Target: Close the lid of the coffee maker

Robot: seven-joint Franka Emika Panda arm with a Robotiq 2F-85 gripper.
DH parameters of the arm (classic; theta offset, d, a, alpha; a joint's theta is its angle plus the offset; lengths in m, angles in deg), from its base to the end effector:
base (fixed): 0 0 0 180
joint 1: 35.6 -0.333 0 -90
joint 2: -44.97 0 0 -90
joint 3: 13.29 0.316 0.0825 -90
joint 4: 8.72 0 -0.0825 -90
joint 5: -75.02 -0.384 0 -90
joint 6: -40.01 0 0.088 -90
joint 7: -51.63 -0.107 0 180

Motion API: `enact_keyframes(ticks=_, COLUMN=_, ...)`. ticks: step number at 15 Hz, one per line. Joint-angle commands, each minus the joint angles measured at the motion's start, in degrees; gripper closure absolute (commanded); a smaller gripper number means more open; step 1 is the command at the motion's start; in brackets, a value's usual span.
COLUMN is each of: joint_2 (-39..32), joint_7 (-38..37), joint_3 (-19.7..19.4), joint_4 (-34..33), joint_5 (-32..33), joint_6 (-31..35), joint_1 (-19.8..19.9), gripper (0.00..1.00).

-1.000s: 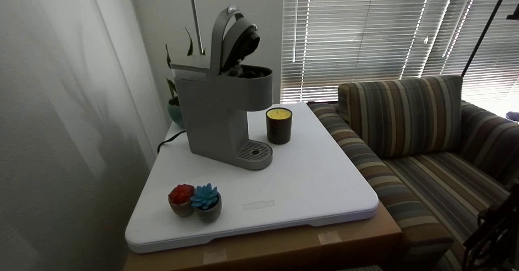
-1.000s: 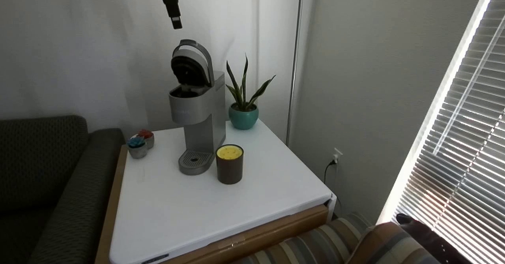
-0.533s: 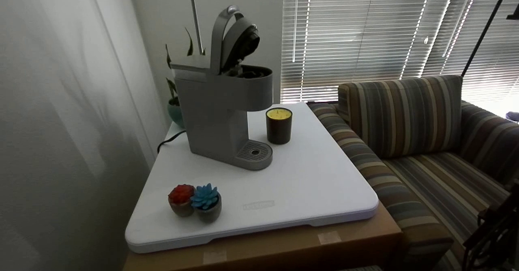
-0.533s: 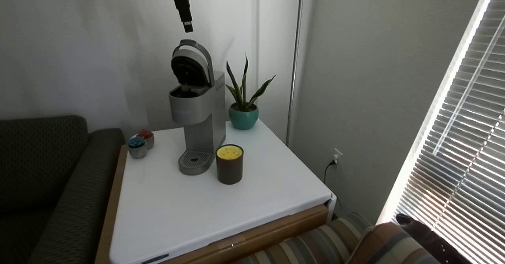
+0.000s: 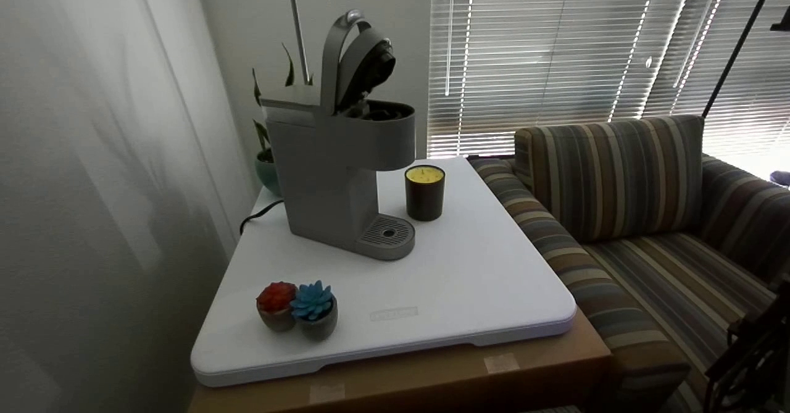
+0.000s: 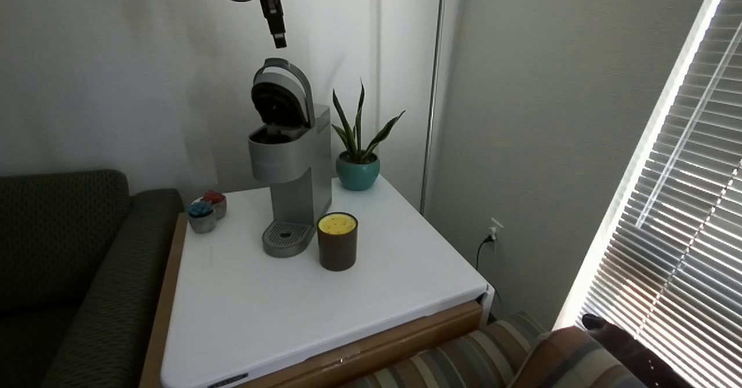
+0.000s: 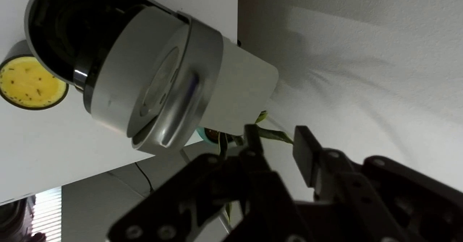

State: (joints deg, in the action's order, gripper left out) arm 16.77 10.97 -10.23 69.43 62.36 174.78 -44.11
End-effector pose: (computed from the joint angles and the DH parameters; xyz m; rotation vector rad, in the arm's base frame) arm 0.7281 0.1433 0.4921 -2.5553 0.8422 -0.4806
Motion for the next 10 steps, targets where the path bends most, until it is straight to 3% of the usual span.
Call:
enact_keyframes(ticks=1, joint_2=0.6, joint_7=-2.7, joint_3=-1.4, joint_4=0.2, joint_5=1.2, joint_6=-1.5, joint_1=-1.0, gripper=0.97)
enact_keyframes(ticks=10, joint_2=5.5, joint_7=-8.2, joint_3=-2.4, joint_4=8.5, joint_5=3.9, joint_6=-1.4, joint_1=-1.3, gripper=1.0)
